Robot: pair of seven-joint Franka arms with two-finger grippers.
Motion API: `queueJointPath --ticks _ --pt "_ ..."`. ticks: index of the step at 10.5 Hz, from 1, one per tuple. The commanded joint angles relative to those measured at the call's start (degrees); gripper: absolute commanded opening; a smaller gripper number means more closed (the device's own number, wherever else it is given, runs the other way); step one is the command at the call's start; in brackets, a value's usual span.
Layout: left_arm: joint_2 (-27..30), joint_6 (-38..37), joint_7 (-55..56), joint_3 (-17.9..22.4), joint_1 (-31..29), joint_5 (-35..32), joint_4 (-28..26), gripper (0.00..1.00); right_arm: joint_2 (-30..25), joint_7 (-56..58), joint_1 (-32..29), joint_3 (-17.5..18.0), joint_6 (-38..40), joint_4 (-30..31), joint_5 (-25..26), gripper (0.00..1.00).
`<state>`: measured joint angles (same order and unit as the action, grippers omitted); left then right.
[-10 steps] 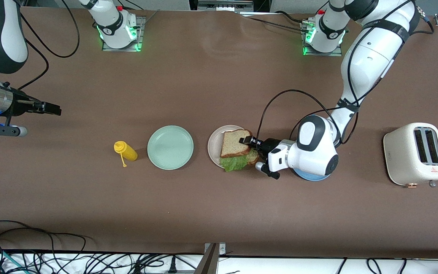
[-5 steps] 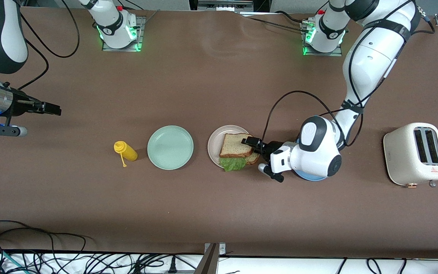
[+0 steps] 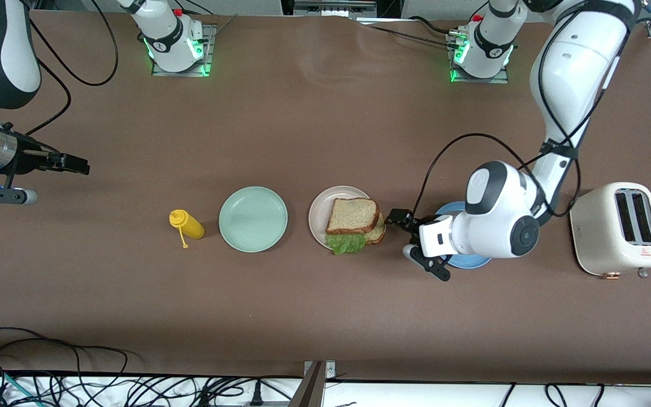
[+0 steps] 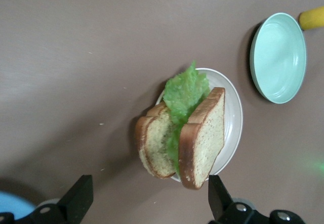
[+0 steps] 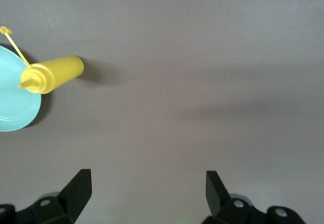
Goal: Make sandwich on beige plate with both arms
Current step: 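Lay the toast slice on the lettuce and open the left gripper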
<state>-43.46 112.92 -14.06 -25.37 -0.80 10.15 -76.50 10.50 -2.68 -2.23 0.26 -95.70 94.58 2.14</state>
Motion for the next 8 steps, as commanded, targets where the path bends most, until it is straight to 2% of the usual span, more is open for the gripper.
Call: queueJointPath --ticks 1,2,5,6,8 --pt "7.22 -3.66 5.51 0.5 0.27 -10.44 -1.81 1.0 -0.56 -0.49 -0.06 0.62 -0.28 -2.2 2.68 1.0" --pt "9.33 -6.11 7.45 0.58 0.1 -12.85 -1.72 1.0 -1.78 -0.58 -0.06 0.88 -0.62 -2.21 2.61 1.0" --pt "18.63 -13.67 7.91 2.24 -2.45 -12.96 -1.72 1.0 -5.4 -0.75 -0.06 5.18 -1.51 -2.21 2.17 1.0" --pt "21.89 -16.39 7.82 4.34 -2.19 -12.96 -1.64 1.0 -6.71 -0.75 -0.06 6.15 -1.16 -2.21 1.99 1.0" --pt "28.57 -21.48 6.95 13.28 1.05 -12.0 -2.07 1.0 -7.77 -0.75 -0.06 8.18 -0.89 -2.21 1.99 1.0"
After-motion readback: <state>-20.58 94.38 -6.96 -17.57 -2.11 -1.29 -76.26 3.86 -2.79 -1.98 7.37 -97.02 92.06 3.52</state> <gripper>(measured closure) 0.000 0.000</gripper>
